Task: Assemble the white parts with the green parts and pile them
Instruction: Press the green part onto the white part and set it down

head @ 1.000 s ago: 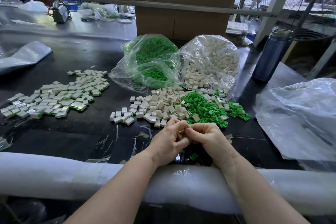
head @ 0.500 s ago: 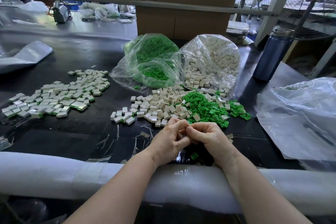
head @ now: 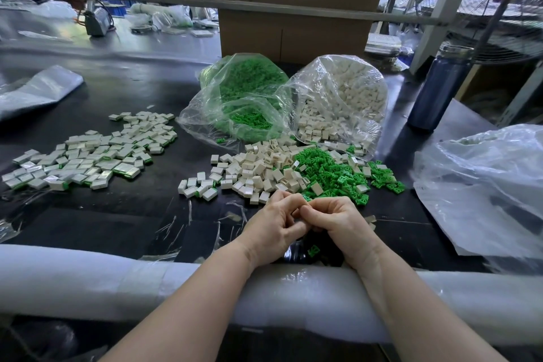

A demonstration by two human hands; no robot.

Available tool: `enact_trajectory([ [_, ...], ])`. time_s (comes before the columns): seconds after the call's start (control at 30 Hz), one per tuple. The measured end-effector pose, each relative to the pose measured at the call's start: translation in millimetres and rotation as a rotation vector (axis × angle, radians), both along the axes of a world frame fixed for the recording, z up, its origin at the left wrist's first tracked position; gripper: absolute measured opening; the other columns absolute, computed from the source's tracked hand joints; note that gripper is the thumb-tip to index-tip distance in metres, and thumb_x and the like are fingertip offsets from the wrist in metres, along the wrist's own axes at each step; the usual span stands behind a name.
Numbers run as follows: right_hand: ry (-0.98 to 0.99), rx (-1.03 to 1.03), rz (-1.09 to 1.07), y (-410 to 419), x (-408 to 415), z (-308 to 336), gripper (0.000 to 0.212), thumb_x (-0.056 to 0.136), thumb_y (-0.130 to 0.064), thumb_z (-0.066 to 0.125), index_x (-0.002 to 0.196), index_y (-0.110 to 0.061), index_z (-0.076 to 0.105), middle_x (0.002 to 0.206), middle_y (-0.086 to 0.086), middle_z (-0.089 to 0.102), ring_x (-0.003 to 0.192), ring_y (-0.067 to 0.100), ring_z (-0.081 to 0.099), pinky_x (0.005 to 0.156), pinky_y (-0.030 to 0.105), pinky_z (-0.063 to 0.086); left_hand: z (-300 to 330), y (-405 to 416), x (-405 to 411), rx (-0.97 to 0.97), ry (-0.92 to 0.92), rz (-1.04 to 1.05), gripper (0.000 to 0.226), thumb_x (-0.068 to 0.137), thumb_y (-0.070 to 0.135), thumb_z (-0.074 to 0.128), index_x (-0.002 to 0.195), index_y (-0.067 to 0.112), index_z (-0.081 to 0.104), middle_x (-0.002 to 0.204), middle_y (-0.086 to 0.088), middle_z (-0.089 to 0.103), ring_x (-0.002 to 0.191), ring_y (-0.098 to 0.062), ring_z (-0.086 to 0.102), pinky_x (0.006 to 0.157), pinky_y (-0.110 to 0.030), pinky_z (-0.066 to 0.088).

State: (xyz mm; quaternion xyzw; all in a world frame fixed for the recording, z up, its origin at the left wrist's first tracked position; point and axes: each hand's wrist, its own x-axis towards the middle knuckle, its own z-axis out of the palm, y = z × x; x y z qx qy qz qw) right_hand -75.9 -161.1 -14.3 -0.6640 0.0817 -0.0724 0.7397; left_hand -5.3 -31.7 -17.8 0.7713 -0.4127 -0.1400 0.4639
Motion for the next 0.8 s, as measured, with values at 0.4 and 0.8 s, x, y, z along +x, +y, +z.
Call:
enact_trajectory([
  [0.4,-0.014,-0.002,0.05,-2.3,1.1,-1.9,0.015,0.077,-0.021,0.071,0.078,-0.007,0.075,0.072,0.008,0.07,0.065,0.013,0.064,0.062,0.021,0.052,0.0,-0.4,0.6,-0.014,0.007,0.008,0.008,0.086,0.011,0.059,0.093,0.015,0.059,0.103,-0.006,0.045,0.075,-0.012,0.046,0.081,-0.031,0.047],
  [0.8,-0.006,-0.012,0.006,-0.8,0.4,-0.6,0.014,0.086,-0.002,0.059,0.079,0.003,0.07,0.065,0.009,0.067,0.058,0.013,0.061,0.057,0.02,0.05,1.0,0.4,-0.5,0.004,-0.004,0.001,0.011,0.085,0.013,0.06,0.095,0.019,0.06,0.103,-0.003,0.046,0.074,-0.012,0.048,0.082,-0.036,0.049],
])
